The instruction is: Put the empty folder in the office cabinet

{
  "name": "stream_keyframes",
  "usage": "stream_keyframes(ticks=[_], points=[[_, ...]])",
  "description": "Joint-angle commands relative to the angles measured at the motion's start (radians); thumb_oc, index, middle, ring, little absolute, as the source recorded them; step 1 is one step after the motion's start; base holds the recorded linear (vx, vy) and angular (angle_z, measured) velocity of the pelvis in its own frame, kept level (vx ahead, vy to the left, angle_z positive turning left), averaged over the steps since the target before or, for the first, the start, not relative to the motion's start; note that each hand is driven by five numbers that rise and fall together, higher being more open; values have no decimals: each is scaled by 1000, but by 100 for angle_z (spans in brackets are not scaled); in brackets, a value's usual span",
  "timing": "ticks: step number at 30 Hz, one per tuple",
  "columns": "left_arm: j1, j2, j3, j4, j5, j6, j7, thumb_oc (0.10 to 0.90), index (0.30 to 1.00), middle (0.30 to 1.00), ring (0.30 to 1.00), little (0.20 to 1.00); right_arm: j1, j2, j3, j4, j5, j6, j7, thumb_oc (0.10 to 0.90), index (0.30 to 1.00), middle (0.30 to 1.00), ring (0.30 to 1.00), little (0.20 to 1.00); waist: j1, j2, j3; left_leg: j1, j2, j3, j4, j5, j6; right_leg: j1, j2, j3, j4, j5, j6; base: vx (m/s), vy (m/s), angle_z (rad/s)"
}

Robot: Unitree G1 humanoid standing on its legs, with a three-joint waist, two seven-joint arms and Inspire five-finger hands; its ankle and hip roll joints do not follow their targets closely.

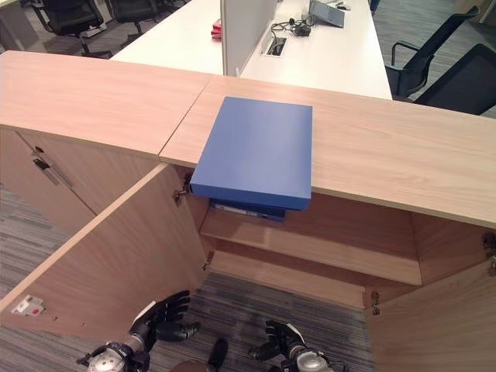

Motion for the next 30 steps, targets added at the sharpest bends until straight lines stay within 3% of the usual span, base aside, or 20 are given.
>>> stream_keyframes(ticks=[1, 7, 17, 20, 21, 30], points=[[-50, 23, 18, -178, -53, -100, 3, 800, 900, 900, 900, 900, -44, -23, 18, -99, 5, -36, 10, 800, 900, 900, 900, 900, -10, -20, -37, 23, 22, 0, 0, -72, 0, 36, 15, -8, -30, -7, -4, 46, 56, 3], [-43, 18, 76, -318, -83, -126, 36, 800, 900, 900, 900, 900, -37, -4, 27, -94, 9, -32, 18, 800, 900, 900, 900, 900, -10, -28, -55, 58, 19, 14, -8, -91, 11, 54, 12, 8, -46, -1, 3, 30, 22, -9], [-127, 58, 293, -678, 77, -230, 182, 800, 900, 900, 900, 900, -22, 41, 50, -82, 6, -30, 34, 800, 900, 900, 900, 900, -9, -52, -78, 95, 14, 32, -9, -124, 15, 88, 4, 19, -74, 9, 15, 14, -1, -5], [-136, 53, 340, -712, 158, -242, 247, 800, 900, 900, 900, 900, -19, 52, 54, -72, 9, -32, 29, 800, 900, 900, 900, 900, -7, -56, -80, 98, 14, 32, -9, -127, 14, 92, 2, 18, -79, 10, 16, 0, 0, 0], [-138, 59, 382, -717, 254, -246, 312, 800, 900, 900, 900, 900, -13, 57, 54, -66, 12, -32, 23, 800, 900, 900, 900, 900, -2, -59, -81, 100, 14, 32, -9, -129, 14, 94, 1, 14, -80, 11, 18, 0, 0, 0], [-110, 60, 479, -729, 452, -231, 458, 800, 900, 900, 900, 900, -17, 72, 64, -40, 39, -39, -16, 800, 900, 900, 900, 900, 22, -73, -85, 107, 13, 27, -9, -131, 12, 101, 1, 1, -84, 12, 21, -2, -6, 2]])
